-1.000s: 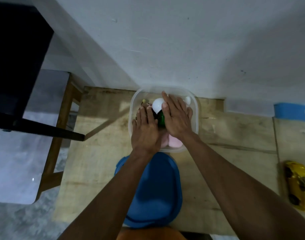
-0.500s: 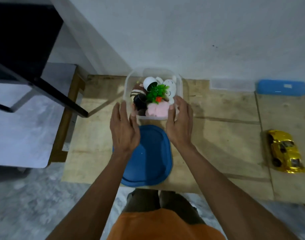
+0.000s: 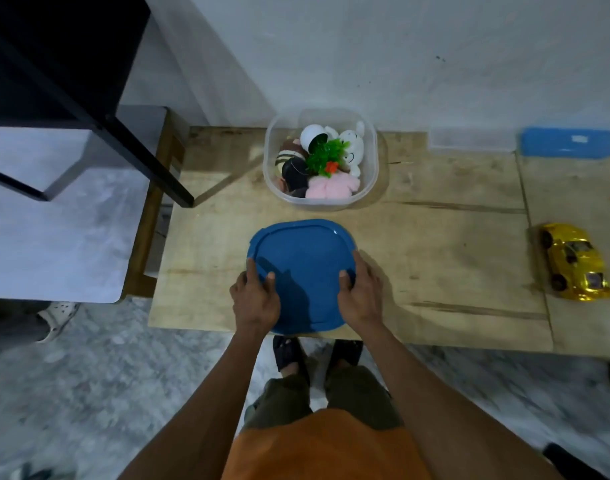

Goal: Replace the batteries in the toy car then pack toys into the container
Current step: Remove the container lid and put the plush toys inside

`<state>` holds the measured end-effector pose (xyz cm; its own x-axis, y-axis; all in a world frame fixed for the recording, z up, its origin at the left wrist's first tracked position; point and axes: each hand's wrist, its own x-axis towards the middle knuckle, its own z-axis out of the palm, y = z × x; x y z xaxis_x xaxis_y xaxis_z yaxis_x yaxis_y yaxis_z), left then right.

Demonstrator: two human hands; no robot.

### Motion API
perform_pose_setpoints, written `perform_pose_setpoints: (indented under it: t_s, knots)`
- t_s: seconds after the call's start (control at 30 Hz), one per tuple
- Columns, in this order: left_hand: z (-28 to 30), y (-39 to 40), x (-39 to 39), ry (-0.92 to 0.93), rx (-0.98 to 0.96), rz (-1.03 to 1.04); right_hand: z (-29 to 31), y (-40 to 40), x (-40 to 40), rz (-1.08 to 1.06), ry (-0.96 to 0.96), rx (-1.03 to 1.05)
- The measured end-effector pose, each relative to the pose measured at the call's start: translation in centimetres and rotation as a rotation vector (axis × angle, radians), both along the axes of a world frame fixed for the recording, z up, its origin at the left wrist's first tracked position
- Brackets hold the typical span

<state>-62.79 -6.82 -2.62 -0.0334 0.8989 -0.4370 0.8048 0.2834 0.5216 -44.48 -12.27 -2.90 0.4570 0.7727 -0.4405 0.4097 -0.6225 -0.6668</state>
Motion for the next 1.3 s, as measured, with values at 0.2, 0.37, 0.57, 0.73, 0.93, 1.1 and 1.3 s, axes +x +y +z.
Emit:
perform_pose_setpoints:
  t_s: [0.2,0.37,0.57,0.73,0.93,1.1,1.3]
  knots:
    - [1.1,-0.6,-1.5,-0.102,-0.051,0.079,1.7,-1.0,-2.6,-0.195,0.06,0.078]
    - [2.2,-2.1,-2.3,-0.258,0.074,0.142,3.6,-2.6,-4.4,-0.368,-0.038,0.286]
    - [7.1,1.6,0.4,-0.3,0.298,0.127,8.3,0.8,-2.4,-0.416,-0.044,0.411]
    - [8.2,9.2,4.4,-0.335,0.357,0.065,9.3,8.4,1.8,-0.341,-0.154,0.466]
    - [5.8,16.3,8.4,-0.282,0.304,0.054,6.9,16.6,6.4,-0.263,-0.14,0.354]
    - [3.8,18.7,10.3,-0.155,0.257,0.028,4.0,19.6,8.2,-0.224,-0.107,0.255]
    - [2.9,20.1,10.9,-0.089,0.281,-0.012,2.7,21.0,8.4,-0.127,-0.128,0.238]
